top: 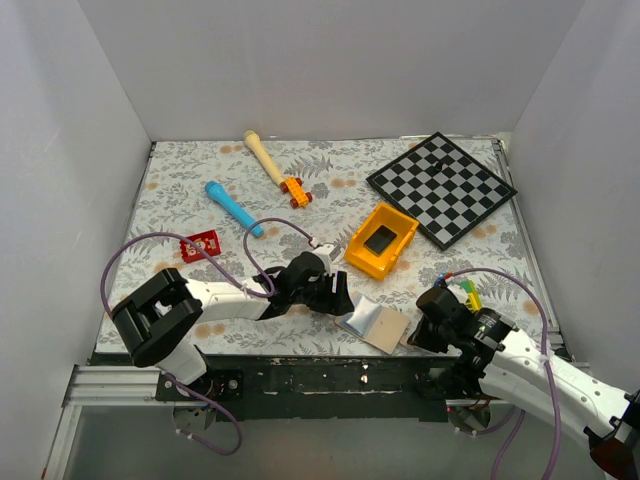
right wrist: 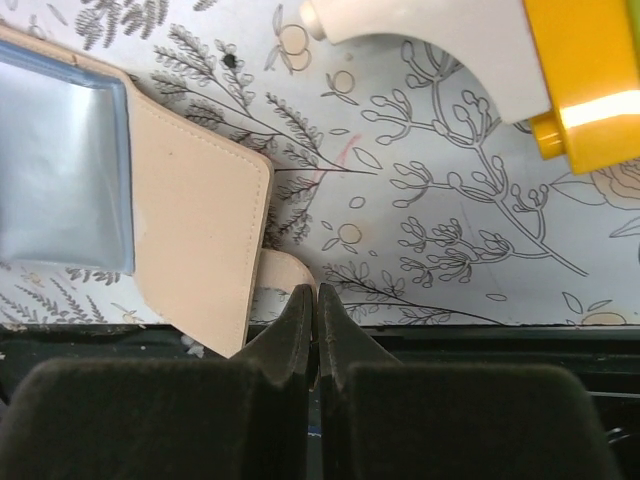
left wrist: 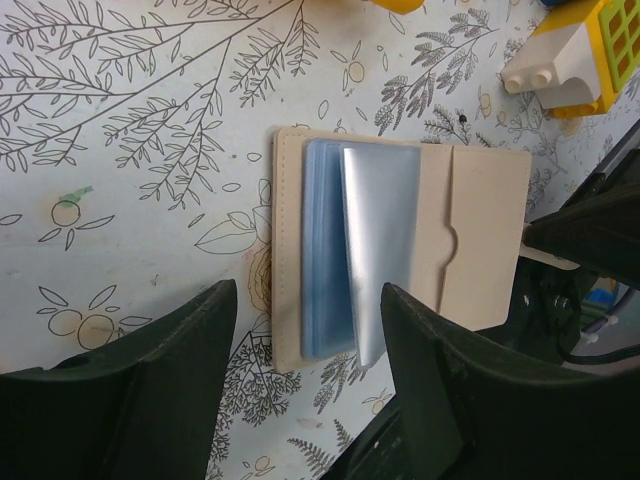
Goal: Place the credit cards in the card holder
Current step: Open the card holder at the center of the board.
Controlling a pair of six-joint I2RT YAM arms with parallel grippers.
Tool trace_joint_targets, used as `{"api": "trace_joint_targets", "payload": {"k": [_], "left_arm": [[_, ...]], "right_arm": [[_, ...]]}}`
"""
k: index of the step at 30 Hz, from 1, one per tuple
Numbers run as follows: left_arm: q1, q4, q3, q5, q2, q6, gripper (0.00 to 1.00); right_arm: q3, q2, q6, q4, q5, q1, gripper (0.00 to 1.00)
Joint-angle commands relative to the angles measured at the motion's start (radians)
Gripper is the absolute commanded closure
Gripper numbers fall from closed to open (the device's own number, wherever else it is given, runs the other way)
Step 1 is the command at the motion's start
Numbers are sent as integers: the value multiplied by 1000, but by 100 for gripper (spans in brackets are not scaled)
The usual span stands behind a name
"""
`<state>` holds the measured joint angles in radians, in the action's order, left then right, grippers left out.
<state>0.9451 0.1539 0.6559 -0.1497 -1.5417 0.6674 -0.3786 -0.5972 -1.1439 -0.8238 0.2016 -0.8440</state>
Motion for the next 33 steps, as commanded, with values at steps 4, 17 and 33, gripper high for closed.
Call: {"api": "trace_joint_targets", "payload": {"k": [4, 17, 33], "left_arm": [[9, 3, 25, -2, -5, 17, 43], [23, 87, 10, -80, -50, 49, 55], [43, 184, -22, -129, -72, 103, 87]], "right_arm": [[-19, -90, -51, -63, 21, 0, 99], [-36, -131, -48, -54, 38, 0, 99], [-118, -371, 61, 116, 19, 0, 99]]}}
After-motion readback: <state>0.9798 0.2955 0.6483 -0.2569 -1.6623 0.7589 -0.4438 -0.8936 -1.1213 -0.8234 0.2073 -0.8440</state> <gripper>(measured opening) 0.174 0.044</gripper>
